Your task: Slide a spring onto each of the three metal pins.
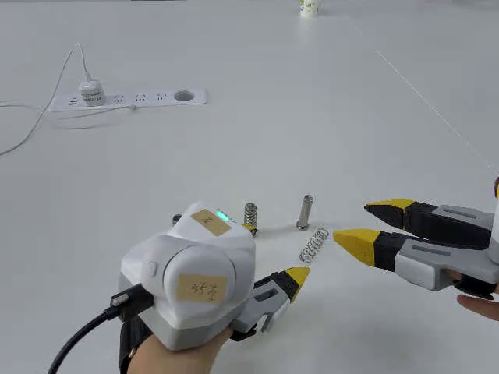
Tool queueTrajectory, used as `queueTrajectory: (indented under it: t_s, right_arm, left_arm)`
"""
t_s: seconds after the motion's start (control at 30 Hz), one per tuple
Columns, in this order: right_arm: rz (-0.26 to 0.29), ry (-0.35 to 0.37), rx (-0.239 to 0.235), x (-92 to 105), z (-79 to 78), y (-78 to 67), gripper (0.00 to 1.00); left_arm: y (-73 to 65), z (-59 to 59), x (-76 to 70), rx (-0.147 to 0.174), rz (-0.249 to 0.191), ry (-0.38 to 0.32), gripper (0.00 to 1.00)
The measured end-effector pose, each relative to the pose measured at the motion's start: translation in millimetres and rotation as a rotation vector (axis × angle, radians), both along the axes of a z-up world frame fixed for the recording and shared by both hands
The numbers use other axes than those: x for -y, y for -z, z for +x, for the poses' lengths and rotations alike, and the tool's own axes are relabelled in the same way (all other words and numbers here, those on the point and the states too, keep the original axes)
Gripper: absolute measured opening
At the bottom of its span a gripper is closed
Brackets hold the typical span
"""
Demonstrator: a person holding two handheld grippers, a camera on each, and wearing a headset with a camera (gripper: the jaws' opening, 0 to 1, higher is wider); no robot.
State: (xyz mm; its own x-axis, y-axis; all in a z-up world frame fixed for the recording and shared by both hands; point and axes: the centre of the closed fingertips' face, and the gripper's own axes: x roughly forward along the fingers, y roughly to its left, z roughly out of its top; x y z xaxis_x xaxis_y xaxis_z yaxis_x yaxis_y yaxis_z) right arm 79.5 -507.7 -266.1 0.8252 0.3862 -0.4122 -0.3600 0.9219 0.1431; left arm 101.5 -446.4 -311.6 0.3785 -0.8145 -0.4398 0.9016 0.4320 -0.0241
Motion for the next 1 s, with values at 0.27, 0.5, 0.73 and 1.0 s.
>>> queueTrajectory:
  t_s: [0.27,0.5,0.73,1.0]
  right_arm:
    - [-0.008,-0.007,-0.02,1.4,-7.4,6.5,0.4]
    - [-0.02,-0.026,-0.037,1.2,-13.5,11.9,0.42]
    - [-0.022,-0.033,-0.06,1.9,-19.3,17.5,0.45]
    - [-0.022,-0.011,-0.065,8.2,-22.0,17.6,0.45]
  left_arm:
    - [10.2,1.1,17.5,-0.031,0.002,0.025,0.36]
    - [18.4,1.0,28.3,-0.049,0.017,0.04,0.31]
    - [25.9,3.4,37.2,-0.078,0.028,0.034,0.27]
    - [34.7,1.3,38.0,-0.046,0.078,0.064,0.21]
